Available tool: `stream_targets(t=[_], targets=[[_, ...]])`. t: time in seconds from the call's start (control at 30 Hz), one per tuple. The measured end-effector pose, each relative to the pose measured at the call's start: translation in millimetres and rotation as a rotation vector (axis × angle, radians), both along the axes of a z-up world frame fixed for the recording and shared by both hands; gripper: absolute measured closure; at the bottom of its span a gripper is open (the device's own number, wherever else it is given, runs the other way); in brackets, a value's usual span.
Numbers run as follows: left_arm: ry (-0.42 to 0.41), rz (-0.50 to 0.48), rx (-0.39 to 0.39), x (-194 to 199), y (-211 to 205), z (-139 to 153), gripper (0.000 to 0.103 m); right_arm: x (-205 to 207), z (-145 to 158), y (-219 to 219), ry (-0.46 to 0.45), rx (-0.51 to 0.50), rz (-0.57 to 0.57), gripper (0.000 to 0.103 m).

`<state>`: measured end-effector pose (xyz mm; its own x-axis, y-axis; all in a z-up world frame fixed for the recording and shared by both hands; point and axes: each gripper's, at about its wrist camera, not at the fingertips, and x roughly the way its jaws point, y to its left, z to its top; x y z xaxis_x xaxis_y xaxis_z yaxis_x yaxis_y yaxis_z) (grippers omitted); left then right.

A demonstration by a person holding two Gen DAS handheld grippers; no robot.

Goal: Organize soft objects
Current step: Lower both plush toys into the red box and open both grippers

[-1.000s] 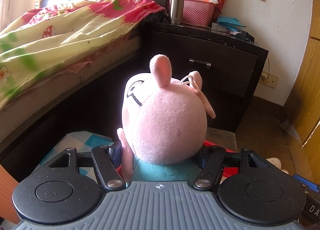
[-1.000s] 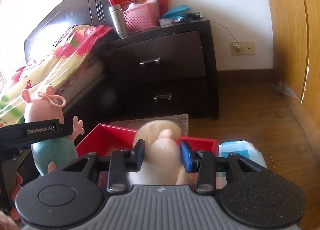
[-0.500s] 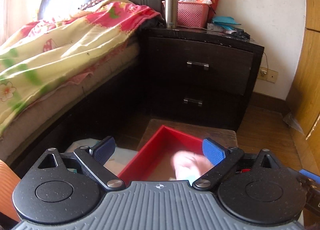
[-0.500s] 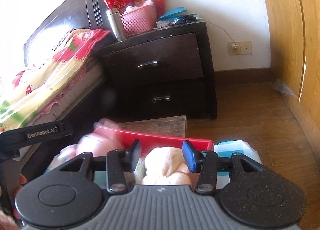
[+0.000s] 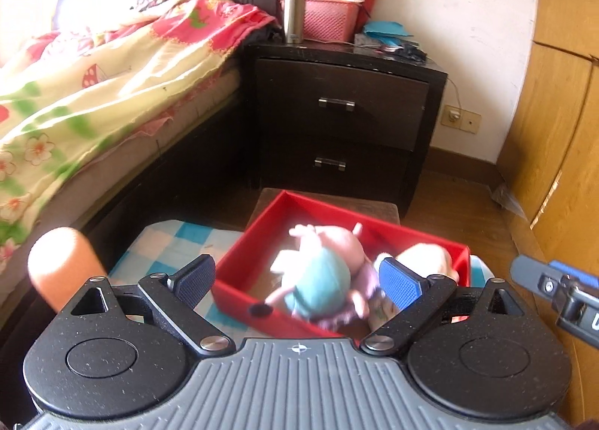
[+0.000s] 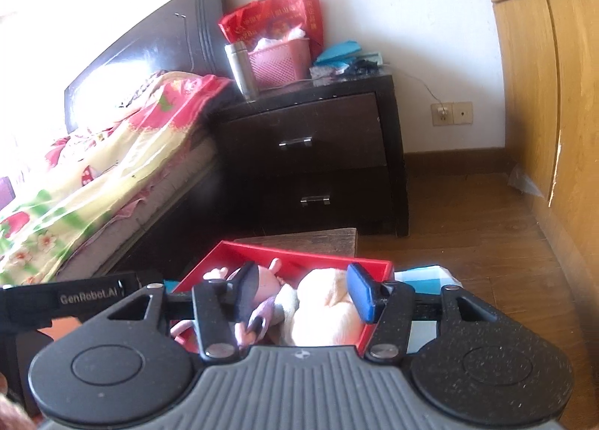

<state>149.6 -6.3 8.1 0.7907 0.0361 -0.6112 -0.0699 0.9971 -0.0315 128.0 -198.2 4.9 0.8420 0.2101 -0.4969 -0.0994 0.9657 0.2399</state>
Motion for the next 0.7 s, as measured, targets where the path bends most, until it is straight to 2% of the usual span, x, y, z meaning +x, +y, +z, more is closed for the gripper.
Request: stream_targets(t=[0.07, 0.4, 0.7], targets=[[-0.006, -0.011, 0.011, -13, -3, 1, 0.012, -13, 2, 1, -0.009, -0.020, -0.004, 0.073], [-0.016, -0.048, -0.036, -62, 3, 10, 0.012, -62, 12, 2, 0.000, -0.054, -0.017, 0.073], [0.037, -0.116, 0.007, -95, -8, -8, 0.012, -85, 15, 4, -0.010, -0.109, -0.025, 0.073]])
